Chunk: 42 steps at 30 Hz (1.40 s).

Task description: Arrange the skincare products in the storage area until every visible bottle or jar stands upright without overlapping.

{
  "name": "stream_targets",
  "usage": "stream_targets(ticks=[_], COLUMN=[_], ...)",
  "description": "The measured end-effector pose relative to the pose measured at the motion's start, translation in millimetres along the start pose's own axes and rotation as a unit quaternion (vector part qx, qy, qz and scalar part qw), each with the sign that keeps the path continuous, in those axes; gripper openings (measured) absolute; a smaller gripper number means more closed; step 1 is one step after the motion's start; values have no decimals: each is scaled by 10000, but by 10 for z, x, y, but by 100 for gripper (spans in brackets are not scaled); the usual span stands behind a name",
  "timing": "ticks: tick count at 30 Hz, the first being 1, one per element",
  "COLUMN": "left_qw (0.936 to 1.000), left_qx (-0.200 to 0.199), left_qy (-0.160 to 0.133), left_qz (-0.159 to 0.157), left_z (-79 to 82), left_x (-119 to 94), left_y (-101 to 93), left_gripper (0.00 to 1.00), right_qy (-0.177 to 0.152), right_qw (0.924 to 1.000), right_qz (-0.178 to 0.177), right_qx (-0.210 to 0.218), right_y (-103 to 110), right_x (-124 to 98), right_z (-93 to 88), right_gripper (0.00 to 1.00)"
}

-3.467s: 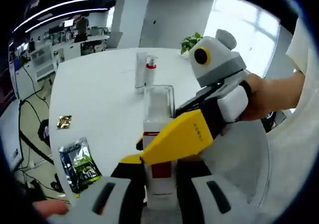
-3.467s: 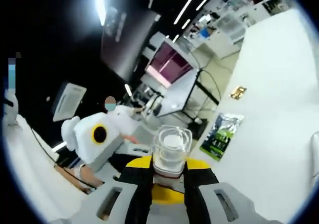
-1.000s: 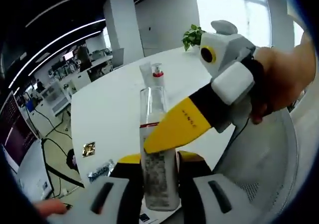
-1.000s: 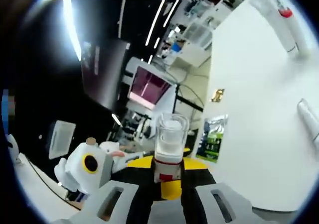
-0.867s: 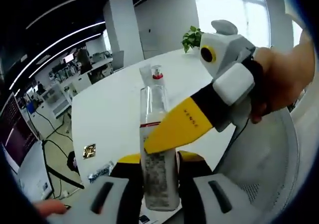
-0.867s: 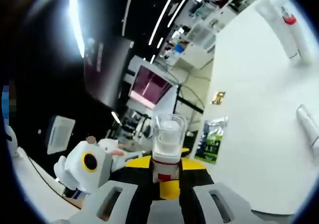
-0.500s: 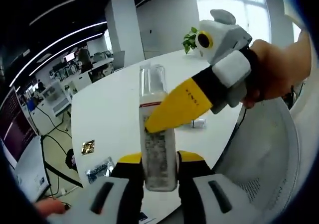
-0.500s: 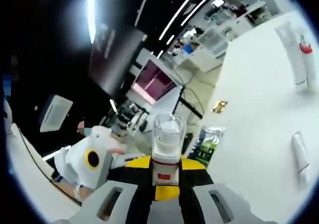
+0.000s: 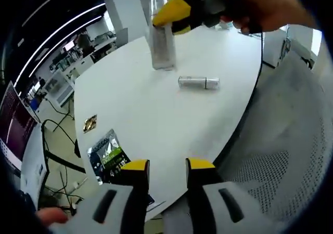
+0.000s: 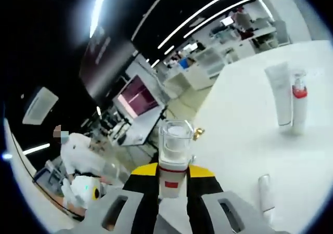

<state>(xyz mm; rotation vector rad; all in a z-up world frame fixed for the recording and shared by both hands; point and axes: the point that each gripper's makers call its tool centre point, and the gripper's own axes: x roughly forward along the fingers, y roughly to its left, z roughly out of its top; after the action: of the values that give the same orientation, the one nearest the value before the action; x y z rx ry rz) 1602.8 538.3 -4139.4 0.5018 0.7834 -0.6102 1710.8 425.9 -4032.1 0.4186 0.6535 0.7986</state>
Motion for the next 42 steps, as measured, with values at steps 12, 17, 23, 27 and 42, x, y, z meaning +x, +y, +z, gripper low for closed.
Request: stream_targets(ticks=[12, 17, 23, 27, 42], left_qw=[9994, 9993, 9993, 9993, 9983], left_qx=[194, 207, 200, 182, 114], left_qy=[264, 290, 304, 318, 563], left_qz=[112, 121, 113, 110, 38], left_z=[-132, -149, -158, -165, -282], left_x=[100, 104, 112, 115, 157], left_y=[0, 1, 0, 1, -11], left_gripper=[20, 19, 18, 18, 15], right_qy=[-30, -72, -79, -37, -71], right_qw=[9957, 9931, 9877, 9815, 9633], right_qz=[-773, -1013, -1305, -1540, -2245], right_qx=[-510, -587, -853, -1137, -1469], right_y=[-522, -694, -900, -1069, -1588], right_x=[-17, 4, 71, 133, 232], right_z=[70, 124, 191, 213, 221], right_gripper=[14, 14, 14, 14, 14])
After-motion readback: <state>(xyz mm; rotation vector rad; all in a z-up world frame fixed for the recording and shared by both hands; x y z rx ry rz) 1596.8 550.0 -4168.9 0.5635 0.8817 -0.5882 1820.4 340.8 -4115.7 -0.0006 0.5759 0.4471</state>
